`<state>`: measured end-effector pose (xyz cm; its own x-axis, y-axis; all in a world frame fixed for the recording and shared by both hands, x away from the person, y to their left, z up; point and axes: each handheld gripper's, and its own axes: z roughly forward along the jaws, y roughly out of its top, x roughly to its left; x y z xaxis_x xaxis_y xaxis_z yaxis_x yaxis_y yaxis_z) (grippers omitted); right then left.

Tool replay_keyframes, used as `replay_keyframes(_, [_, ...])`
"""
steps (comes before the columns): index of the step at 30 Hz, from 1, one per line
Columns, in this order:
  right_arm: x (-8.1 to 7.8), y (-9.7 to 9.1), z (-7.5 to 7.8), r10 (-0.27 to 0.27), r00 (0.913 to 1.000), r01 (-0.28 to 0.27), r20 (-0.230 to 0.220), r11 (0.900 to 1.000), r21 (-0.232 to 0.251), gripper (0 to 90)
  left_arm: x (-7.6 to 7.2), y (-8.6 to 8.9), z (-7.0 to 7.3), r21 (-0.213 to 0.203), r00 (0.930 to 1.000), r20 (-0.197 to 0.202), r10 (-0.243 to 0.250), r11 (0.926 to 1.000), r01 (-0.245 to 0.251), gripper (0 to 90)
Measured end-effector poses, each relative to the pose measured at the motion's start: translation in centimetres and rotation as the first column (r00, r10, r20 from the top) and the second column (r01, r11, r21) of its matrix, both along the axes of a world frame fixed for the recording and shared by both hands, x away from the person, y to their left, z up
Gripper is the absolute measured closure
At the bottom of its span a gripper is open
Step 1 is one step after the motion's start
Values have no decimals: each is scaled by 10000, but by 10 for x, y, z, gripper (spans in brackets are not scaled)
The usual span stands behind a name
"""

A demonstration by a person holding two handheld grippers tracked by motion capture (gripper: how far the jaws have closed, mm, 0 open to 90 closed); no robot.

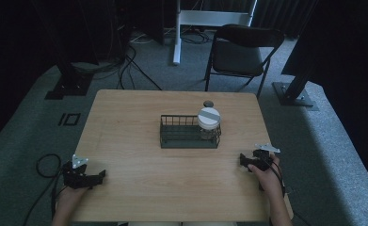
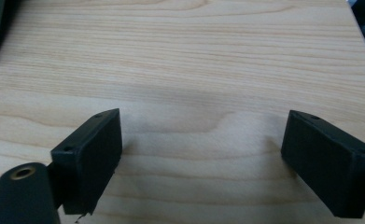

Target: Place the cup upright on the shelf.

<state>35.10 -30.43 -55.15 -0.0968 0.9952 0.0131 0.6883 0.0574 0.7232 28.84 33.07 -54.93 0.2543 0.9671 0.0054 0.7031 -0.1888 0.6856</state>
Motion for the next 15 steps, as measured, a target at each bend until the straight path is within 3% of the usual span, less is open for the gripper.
replay_keyframes(15, [-4, -1, 0, 217, 9998, -217, -4, 9998, 14, 127, 0, 0, 0, 1, 10000, 0, -2, 10000, 2, 3])
